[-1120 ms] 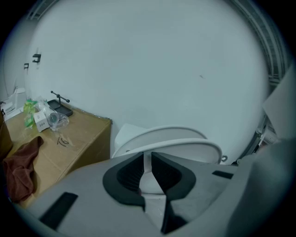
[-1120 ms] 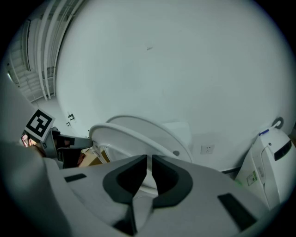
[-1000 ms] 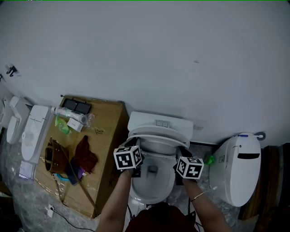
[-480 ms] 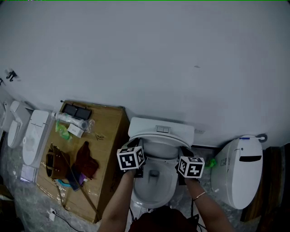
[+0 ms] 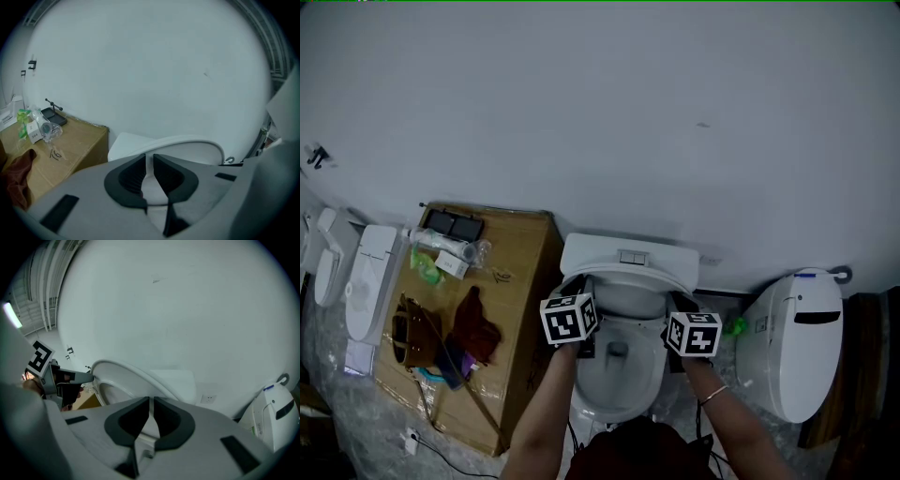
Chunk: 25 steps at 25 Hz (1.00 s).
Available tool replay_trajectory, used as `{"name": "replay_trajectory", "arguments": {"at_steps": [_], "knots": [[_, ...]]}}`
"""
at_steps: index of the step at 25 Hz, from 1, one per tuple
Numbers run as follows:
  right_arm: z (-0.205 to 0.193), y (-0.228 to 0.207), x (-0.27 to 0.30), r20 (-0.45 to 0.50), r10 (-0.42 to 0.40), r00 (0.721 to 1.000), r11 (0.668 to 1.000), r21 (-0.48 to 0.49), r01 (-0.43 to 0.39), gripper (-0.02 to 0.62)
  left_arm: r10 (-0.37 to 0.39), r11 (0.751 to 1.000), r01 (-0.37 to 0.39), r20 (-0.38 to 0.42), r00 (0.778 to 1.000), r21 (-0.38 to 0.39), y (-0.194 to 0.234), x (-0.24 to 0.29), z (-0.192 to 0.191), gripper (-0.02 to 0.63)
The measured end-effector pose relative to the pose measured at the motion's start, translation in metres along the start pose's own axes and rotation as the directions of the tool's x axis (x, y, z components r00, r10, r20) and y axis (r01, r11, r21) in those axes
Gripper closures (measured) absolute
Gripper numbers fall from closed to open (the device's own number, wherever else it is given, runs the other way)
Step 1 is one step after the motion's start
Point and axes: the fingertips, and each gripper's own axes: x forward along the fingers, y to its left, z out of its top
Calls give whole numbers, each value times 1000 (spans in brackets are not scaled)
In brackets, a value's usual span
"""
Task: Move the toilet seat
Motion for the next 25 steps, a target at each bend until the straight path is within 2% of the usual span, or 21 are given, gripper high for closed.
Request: {"name": "replay_trajectory", "arguments": {"at_steps": [11, 18, 25], "knots": [[12, 12, -28, 57, 40, 998, 999, -15, -39, 554, 22, 1000, -22, 79, 997, 0, 0, -39, 9, 561], [16, 38, -56, 125, 111, 986, 993, -63, -104, 574, 26, 999, -30, 141, 990, 21, -3, -79, 11, 572], [18, 56, -88, 179, 131, 975, 987, -115, -112, 578, 39, 998, -48, 193, 980, 44, -5, -125, 5, 577]]}}
